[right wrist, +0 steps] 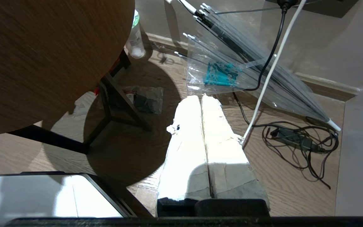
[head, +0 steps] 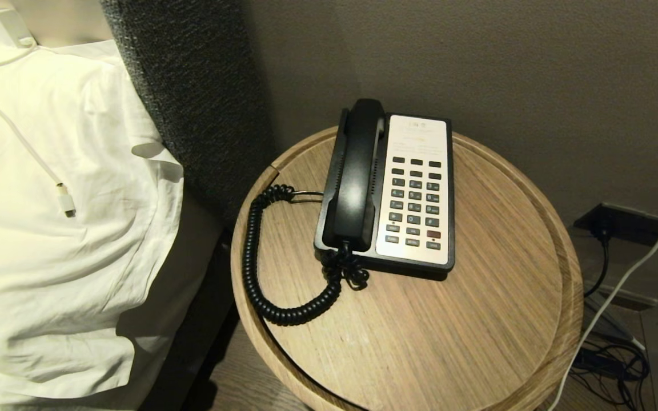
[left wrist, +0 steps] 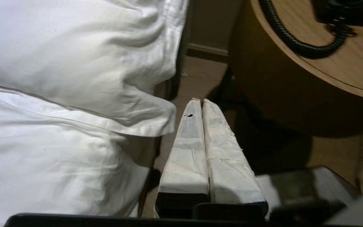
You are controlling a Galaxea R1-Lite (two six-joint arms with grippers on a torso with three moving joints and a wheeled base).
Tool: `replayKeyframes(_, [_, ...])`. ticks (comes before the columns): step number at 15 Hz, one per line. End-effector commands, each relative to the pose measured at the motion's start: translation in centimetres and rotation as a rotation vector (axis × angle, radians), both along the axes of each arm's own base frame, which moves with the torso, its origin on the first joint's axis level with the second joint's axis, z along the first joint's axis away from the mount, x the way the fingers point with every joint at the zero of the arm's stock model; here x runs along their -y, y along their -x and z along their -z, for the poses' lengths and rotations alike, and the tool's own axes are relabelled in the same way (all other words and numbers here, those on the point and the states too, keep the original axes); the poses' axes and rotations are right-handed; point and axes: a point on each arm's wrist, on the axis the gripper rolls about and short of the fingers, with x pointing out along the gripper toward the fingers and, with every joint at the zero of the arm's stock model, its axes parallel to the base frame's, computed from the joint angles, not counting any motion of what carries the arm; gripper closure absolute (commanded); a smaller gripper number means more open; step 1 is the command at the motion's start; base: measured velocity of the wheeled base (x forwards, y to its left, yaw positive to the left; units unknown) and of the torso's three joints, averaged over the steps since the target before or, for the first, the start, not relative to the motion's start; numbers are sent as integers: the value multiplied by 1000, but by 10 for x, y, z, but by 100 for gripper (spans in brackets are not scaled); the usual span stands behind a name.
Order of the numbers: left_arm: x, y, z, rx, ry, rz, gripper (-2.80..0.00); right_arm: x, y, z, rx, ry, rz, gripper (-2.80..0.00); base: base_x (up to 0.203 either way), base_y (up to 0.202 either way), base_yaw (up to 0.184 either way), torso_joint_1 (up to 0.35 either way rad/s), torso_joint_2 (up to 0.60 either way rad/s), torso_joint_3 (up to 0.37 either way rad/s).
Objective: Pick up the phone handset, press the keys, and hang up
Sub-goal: Pick up the desk phone handset
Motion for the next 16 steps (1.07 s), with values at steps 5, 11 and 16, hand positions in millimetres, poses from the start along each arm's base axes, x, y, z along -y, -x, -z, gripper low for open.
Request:
replayKeyframes(5, [3,-35,-107,-202,35,142,0,0,0,0,1,1,0,0,0,0,0,0,0,0])
replayKeyframes(11, [4,-116,-171,-316,95,178,0,0,0,0,2,1,0,0,0,0,0,0,0,0])
replayKeyframes(16, [28,-183,-199,-523,71,328,0,0,0,0,1,1,0,0,0,0,0,0,0,0])
